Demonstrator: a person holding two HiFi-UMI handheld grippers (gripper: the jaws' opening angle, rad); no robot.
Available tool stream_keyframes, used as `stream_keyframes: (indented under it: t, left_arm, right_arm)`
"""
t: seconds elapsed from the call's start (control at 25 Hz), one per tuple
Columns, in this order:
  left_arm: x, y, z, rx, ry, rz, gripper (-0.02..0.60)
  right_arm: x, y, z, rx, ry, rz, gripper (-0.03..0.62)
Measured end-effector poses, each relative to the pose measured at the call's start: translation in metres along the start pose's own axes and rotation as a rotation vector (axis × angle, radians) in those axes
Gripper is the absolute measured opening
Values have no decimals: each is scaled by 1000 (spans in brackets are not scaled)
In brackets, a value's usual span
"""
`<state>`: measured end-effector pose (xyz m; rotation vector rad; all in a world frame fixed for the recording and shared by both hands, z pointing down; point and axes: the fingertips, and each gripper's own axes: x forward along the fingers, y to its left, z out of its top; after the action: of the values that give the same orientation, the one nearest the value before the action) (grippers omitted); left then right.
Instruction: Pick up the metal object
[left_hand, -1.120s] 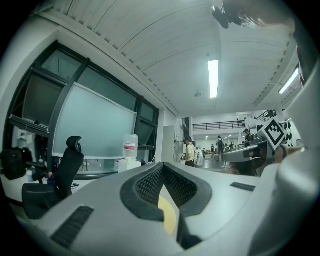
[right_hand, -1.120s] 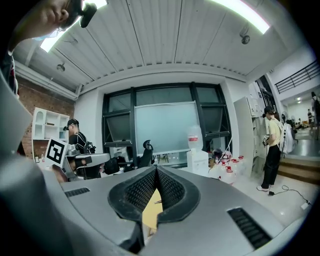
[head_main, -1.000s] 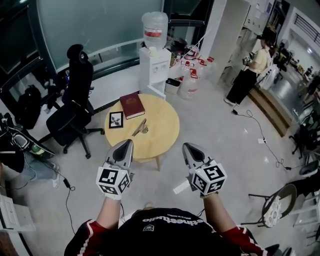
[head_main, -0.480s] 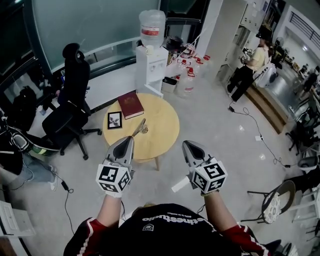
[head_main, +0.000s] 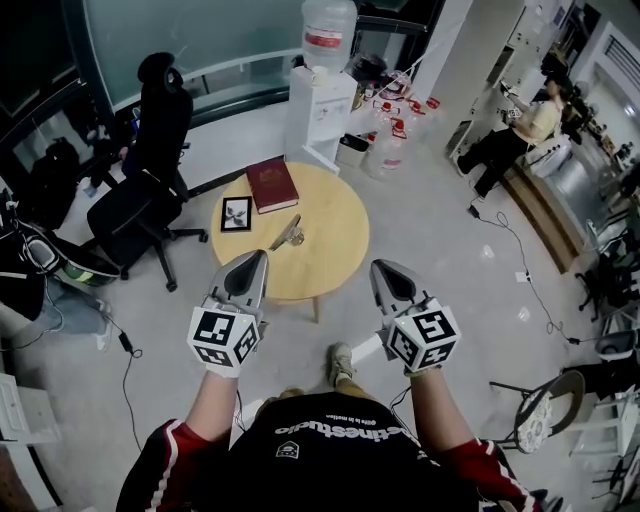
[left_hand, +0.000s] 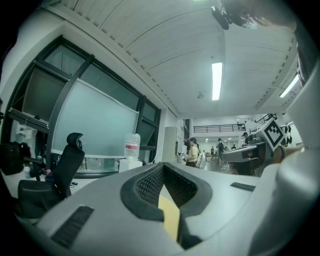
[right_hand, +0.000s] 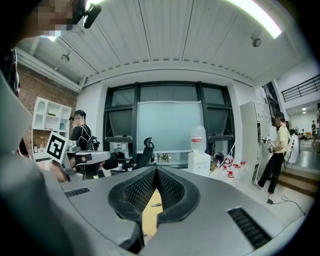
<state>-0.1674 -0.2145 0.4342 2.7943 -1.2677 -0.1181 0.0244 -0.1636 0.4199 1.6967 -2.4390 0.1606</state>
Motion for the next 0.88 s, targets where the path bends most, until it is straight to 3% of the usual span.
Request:
stream_keyframes:
  t: [0.52, 0.88]
  left_arm:
    - [45, 17, 6, 21, -16, 132, 17]
    - [91, 22, 17, 58, -19, 165, 17]
  right_arm:
    - [67, -37, 26, -3, -72, 161, 28]
    - [103, -61, 41, -32, -93, 241, 29]
